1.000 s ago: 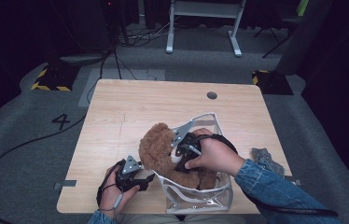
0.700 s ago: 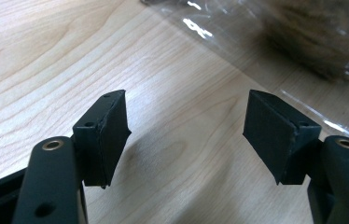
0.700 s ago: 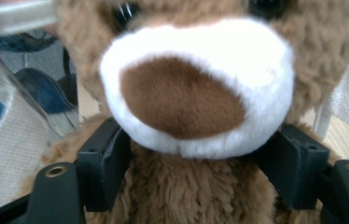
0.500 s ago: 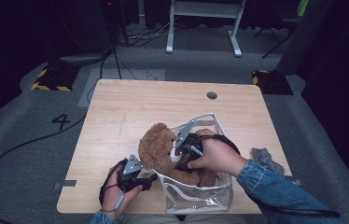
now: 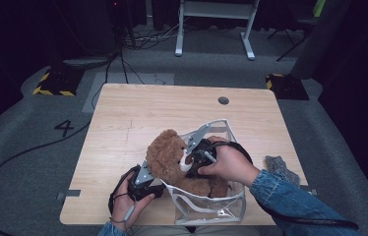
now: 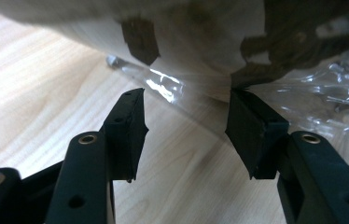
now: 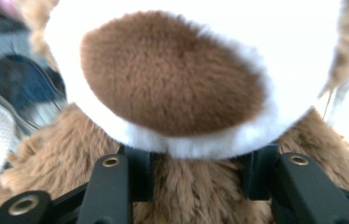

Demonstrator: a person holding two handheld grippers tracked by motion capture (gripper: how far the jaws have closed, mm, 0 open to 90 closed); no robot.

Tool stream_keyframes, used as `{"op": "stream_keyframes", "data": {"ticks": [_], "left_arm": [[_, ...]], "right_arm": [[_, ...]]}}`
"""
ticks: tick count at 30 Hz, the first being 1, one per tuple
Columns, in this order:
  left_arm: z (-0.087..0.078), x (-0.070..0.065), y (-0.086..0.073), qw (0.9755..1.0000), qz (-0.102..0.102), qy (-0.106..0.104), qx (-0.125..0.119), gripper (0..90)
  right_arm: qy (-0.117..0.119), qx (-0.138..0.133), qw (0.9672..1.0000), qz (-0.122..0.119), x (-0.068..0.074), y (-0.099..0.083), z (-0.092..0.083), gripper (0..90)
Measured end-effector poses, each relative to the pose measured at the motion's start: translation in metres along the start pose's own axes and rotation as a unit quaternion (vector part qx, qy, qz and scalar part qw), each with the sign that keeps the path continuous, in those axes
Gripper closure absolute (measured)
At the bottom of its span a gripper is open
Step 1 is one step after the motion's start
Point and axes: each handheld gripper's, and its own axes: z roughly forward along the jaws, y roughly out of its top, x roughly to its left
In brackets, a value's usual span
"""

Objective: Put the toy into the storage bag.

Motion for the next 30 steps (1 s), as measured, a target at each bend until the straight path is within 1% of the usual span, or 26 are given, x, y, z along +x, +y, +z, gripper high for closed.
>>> {"op": "stream_keyframes", "data": {"ticks": [2, 3, 4, 6, 7, 8, 9, 10, 12, 13, 14, 16, 18, 21, 22, 24, 26, 27, 28, 29, 30], "left_arm": [[-0.002, -0.001, 0.002, 1.0, 0.005, 0.005, -0.006, 47.9], [-0.002, -0.001, 0.002, 0.9999, 0.005, 0.008, -0.005, 47.9], [-0.002, -0.001, 0.001, 0.9999, 0.002, 0.007, -0.007, 47.8], [-0.002, 0.005, -0.003, 1.0, -0.001, 0.0, 0.002, 45.7], [-0.004, 0.01, -0.004, 0.9997, 0.019, -0.001, 0.016, 41.3], [-0.003, 0.01, -0.007, 0.9999, -0.001, -0.007, 0.008, 38.6], [-0.003, 0.011, -0.009, 0.9999, -0.01, -0.008, 0.011, 36.6], [-0.003, 0.012, -0.012, 0.9998, -0.015, -0.005, 0.012, 36.3], [-0.002, 0.015, -0.016, 0.9996, -0.019, -0.003, 0.023, 34.5], [-0.002, 0.017, -0.019, 0.9994, -0.023, -0.001, 0.025, 34.1], [-0.001, 0.017, -0.02, 0.9993, -0.029, 0.0, 0.024, 34.0], [-0.002, 0.019, -0.022, 0.999, -0.032, 0.002, 0.029, 33.5], [-0.003, 0.02, -0.024, 0.9989, -0.037, 0.007, 0.029, 33.3], [-0.005, 0.021, -0.025, 0.9988, -0.039, 0.009, 0.027, 33.1], [-0.006, 0.022, -0.026, 0.9987, -0.04, 0.012, 0.029, 33.1], [-0.008, 0.023, -0.027, 0.9986, -0.039, 0.016, 0.032, 33.0], [-0.009, 0.024, -0.028, 0.9985, -0.04, 0.019, 0.031, 32.7], [-0.01, 0.025, -0.028, 0.9984, -0.041, 0.024, 0.031, 32.7], [-0.01, 0.025, -0.029, 0.9983, -0.041, 0.025, 0.031, 32.6], [-0.012, 0.026, -0.03, 0.9982, -0.042, 0.029, 0.033, 32.6], [-0.012, 0.026, -0.03, 0.9982, -0.043, 0.027, 0.031, 32.5]], "right_arm": [[0.006, -0.015, 0.9998, 0.006, -0.002, -0.001, -0.005, 56.2], [0.007, -0.026, 0.9995, 0.013, -0.002, -0.002, -0.006, 56.1], [0.004, -0.036, 0.9992, 0.016, -0.002, -0.004, -0.005, 55.4], [-0.01, -0.027, 0.9992, 0.026, 0.0, -0.005, -0.004, 51.0], [-0.011, -0.024, 0.9994, 0.022, 0.0, -0.004, -0.003, 46.8], [-0.007, -0.014, 0.9993, 0.034, 0.002, -0.003, -0.004, 45.9], [-0.01, -0.018, 0.9994, 0.026, 0.002, -0.002, -0.005, 44.4], [-0.018, -0.018, 0.9995, 0.019, 0.002, -0.002, -0.006, 42.4], [-0.014, -0.024, 0.9994, 0.018, 0.003, -0.002, -0.009, 39.4], [-0.013, -0.022, 0.9995, 0.02, 0.003, -0.001, -0.012, 38.9], [-0.012, -0.03, 0.9993, 0.021, 0.004, -0.001, -0.014, 38.8], [-0.01, -0.041, 0.999, 0.017, 0.005, 0.0, -0.019, 38.1], [-0.004, -0.056, 0.9983, 0.016, 0.006, 0.002, -0.027, 37.5], [-0.006, -0.066, 0.9977, 0.013, 0.007, 0.002, -0.036, 37.3], [-0.006, -0.073, 0.9972, 0.014, 0.007, 0.003, -0.039, 37.3], [-0.009, -0.095, 0.9953, 0.015, 0.006, 0.002, -0.045, 36.5], [-0.01, -0.136, 0.9904, 0.026, 0.005, 0.002, -0.053, 37.6], [-0.012, -0.142, 0.9895, 0.026, 0.005, 0.003, -0.057, 38.2], [-0.017, -0.155, 0.9872, 0.032, 0.006, 0.005, -0.061, 37.5], [-0.02, -0.169, 0.9849, 0.03, 0.005, 0.006, -0.066, 37.6], [-0.022, -0.181, 0.9826, 0.034, 0.005, 0.007, -0.07, 37.6]]}}
